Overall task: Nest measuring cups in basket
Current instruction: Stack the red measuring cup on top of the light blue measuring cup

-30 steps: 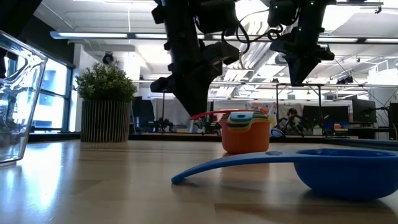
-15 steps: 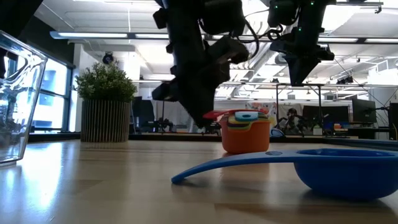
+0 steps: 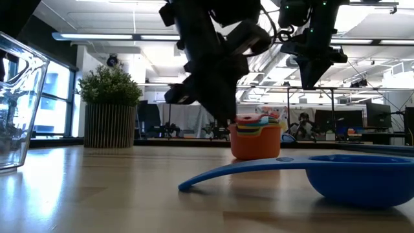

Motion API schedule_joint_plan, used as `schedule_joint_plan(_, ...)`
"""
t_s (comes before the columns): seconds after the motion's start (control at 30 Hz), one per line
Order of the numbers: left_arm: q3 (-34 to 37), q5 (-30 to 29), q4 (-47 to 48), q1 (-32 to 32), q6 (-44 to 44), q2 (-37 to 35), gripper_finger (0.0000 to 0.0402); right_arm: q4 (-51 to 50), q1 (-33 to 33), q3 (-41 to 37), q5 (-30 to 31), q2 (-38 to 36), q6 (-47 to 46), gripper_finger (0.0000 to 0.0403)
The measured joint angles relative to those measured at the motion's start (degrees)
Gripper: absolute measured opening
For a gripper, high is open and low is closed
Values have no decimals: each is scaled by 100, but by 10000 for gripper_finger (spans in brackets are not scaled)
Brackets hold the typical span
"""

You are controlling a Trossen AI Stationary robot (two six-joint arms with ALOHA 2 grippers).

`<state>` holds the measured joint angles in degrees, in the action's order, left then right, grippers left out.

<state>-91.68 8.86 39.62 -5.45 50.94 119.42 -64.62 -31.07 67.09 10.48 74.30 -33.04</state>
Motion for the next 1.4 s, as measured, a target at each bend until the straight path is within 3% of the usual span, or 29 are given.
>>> schedule_joint_plan(0.37,0,33,-200,-5,89,-16,53,-1,-2,0,-286,0,-152,78)
schedule_joint_plan(0.57,2,101,-85,20,-146,-136,53,-4,132,0,-904,0,-302,78)
schedule_joint_plan(0.7,-3,-103,188,20,-182,-363,53,-3,634,0,-1261,0,-389,78)
schedule_joint_plan(1.03,0,-737,865,24,-695,-1464,53,86,2289,0,-1242,0,-1350,78)
schedule_joint_plan(1.27,0,-1476,1698,24,-1302,-2529,53,415,3298,0,-1174,0,-2892,78)
schedule_joint_plan(1.4,0,-1737,2147,24,-1762,-3187,53,748,3856,0,-668,86,-4081,78)
